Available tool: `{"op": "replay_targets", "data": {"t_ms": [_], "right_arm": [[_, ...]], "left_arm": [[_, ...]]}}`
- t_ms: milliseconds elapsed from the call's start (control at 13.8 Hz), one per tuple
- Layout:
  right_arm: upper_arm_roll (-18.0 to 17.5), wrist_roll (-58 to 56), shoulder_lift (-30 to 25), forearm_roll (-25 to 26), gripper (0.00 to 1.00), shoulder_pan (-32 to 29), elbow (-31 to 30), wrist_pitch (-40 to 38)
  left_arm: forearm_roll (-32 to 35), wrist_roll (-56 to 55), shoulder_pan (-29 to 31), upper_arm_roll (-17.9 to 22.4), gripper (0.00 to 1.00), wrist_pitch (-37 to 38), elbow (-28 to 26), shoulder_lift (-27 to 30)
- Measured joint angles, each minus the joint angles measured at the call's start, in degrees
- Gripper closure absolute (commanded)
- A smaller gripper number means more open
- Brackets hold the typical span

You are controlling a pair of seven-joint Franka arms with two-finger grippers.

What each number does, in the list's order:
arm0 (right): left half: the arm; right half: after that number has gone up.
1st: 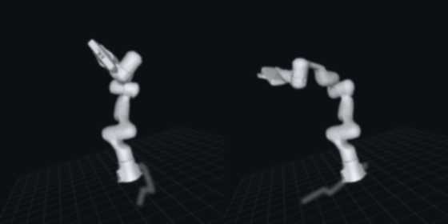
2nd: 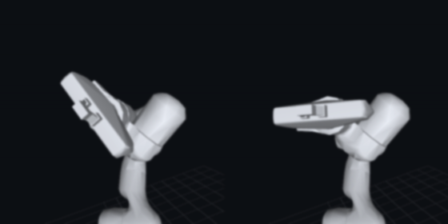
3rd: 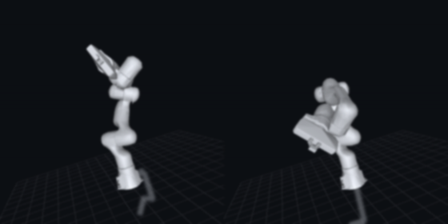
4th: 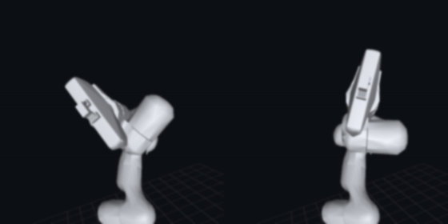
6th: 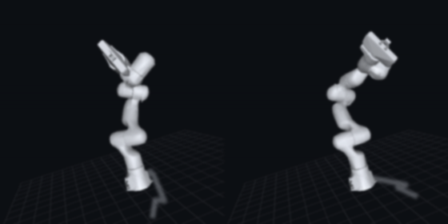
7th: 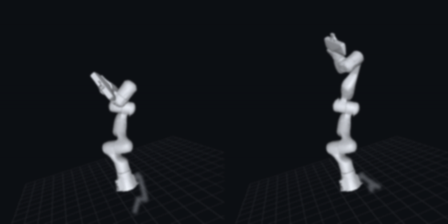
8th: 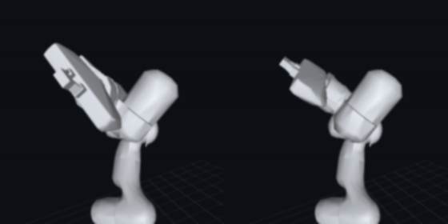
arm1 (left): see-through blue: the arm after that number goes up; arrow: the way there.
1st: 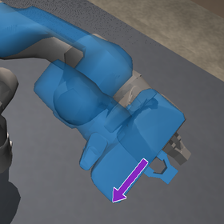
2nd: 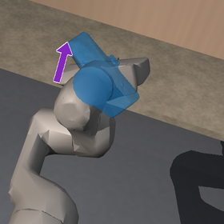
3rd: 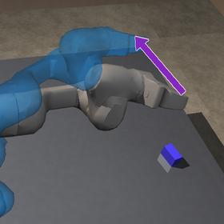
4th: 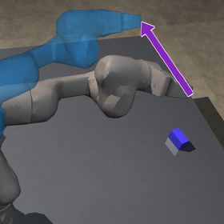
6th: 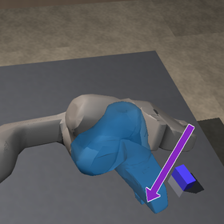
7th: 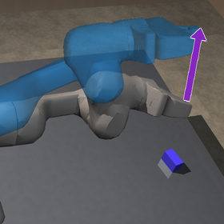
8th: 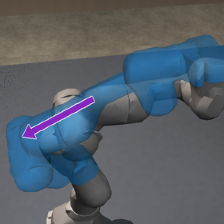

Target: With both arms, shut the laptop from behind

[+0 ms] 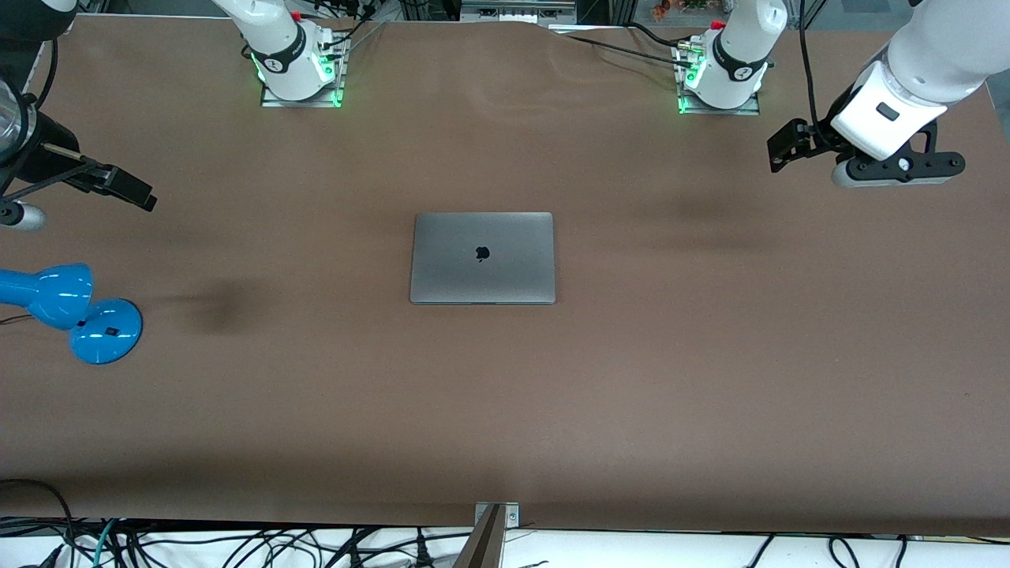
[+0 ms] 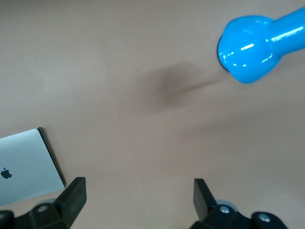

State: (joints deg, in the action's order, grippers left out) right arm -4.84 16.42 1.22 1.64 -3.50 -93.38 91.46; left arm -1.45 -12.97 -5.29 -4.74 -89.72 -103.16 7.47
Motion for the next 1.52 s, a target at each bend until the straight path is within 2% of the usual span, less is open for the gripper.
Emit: {"op": "replay_targets", "data": {"t_ms": [218, 363, 508, 798, 1088, 1523], "right_arm": [[-0.01, -1.73, 0.00, 0.00, 0.00, 0.02, 0.00, 0.41], [-0.03, -2.29, -0.01, -0.01, 0.00, 0.03, 0.00, 0.50], [-0.08, -3.18, -0.03, -0.02, 0.00, 0.04, 0.01, 0.53], [-0.12, -6.17, -0.03, -0.04, 0.00, 0.05, 0.00, 0.53], [-0.24, -6.40, -0.03, -0.31, 0.00, 0.09, 0.00, 0.53], [-0.43, -6.60, -0.14, -1.68, 0.00, 0.21, 0.01, 0.45]], "left_arm": [[0.00, 4.93, -1.99, 3.73, 0.00, -0.90, -4.28, 3.59], [0.00, 8.32, -4.04, 6.90, 0.00, -0.76, -4.29, 4.50], [0.00, 8.46, -5.41, 7.76, 0.00, -0.76, -4.00, 4.55], [1.86, 6.91, -7.01, 6.46, 0.00, -0.87, -1.60, 1.45], [2.04, 3.68, -2.00, -1.77, 0.00, -0.87, 0.78, -1.82], [2.09, 2.17, -1.56, -0.62, 0.00, 2.41, 10.21, -7.49]]}}
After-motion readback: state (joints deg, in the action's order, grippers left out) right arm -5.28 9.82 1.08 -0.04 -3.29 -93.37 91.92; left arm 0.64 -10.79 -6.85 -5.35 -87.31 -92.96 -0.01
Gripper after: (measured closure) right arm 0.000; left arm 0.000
